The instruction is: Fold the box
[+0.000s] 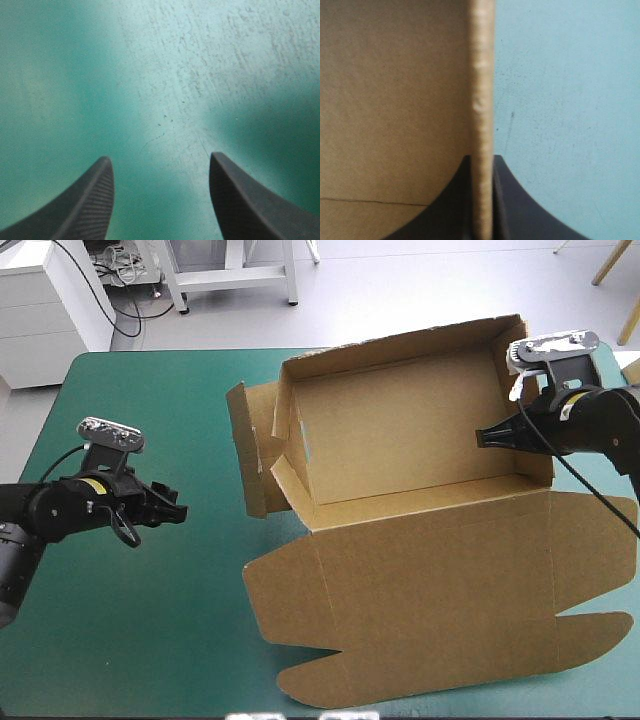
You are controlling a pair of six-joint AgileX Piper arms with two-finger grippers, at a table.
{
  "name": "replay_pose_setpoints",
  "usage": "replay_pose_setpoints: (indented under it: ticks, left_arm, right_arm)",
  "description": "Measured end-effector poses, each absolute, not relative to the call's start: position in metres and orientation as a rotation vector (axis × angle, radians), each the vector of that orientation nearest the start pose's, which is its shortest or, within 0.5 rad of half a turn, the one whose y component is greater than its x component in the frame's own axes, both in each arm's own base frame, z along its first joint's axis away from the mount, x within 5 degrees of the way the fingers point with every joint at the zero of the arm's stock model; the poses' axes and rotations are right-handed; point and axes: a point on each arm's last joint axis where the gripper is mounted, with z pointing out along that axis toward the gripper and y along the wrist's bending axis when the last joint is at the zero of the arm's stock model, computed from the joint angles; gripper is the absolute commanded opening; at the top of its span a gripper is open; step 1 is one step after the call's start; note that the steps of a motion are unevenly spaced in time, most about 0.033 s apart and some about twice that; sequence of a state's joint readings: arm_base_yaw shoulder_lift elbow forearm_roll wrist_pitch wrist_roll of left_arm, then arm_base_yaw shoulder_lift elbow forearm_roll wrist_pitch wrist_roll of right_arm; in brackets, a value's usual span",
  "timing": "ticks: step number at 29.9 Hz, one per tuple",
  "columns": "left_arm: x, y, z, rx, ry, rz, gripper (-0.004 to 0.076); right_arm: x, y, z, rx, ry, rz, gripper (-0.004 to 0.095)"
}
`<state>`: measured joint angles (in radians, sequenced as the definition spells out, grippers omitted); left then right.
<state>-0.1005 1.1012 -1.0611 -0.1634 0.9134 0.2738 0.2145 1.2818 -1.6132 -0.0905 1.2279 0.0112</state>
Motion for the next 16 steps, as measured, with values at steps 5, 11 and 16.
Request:
replay_pose_setpoints:
  ticks: [5, 11, 16]
  left_arm:
    - [0.24, -0.004, 0.342, 0.338, 2.394, -0.267, 0.0405]
    - [0.275, 0.021, 0.318, 0.266, 2.329, -0.495, 0.0405]
    - [0.296, 0.02, 0.292, 0.245, 2.318, -0.675, 0.0405]
  right_arm:
    - [0.235, 0.043, 0.461, -0.237, 2.363, -0.008, -0.0021]
    - [0.235, 0.043, 0.461, -0.237, 2.363, -0.007, -0.0022]
    - [0.235, 0.043, 0.461, -0.237, 2.363, -0.007, -0.0021]
